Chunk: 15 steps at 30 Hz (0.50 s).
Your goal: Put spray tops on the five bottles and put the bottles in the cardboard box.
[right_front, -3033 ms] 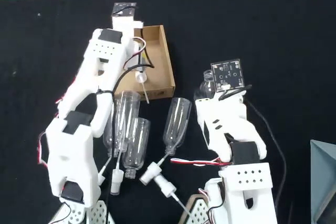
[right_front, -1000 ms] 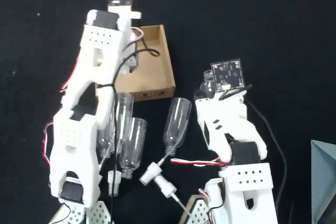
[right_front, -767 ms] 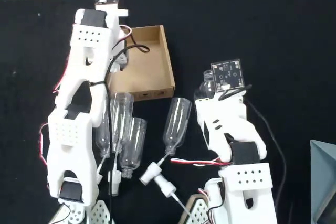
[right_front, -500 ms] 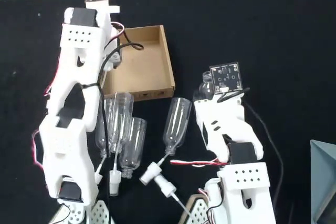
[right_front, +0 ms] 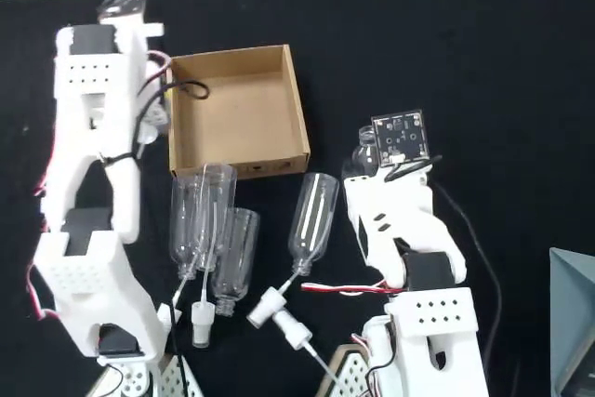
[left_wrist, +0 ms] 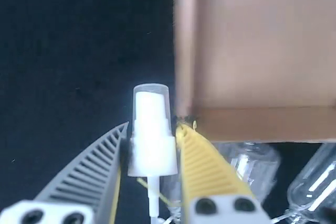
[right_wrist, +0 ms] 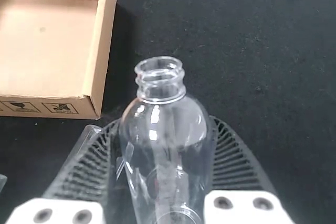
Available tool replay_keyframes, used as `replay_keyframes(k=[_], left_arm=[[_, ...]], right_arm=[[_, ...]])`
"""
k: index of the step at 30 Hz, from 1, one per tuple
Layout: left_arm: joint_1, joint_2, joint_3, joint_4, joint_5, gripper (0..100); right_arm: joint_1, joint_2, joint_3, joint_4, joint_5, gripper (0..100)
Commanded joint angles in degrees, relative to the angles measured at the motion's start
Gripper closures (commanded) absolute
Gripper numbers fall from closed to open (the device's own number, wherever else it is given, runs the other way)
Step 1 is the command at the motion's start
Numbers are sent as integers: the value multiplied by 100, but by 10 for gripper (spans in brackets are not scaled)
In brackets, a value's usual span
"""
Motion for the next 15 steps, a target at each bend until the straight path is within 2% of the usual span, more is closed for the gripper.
replay_keyframes(k=[1, 7, 15], left_arm=[[-426, -396, 198, -176, -299, 971], [-884, -396, 734, -686, -536, 971], [-1200, -396, 1903, -1881, -668, 971]], right_arm=[[167, -75, -57, -176, -9, 885], [167, -75, -31, -185, 0, 885], [167, -75, -4, -211, 9, 885]])
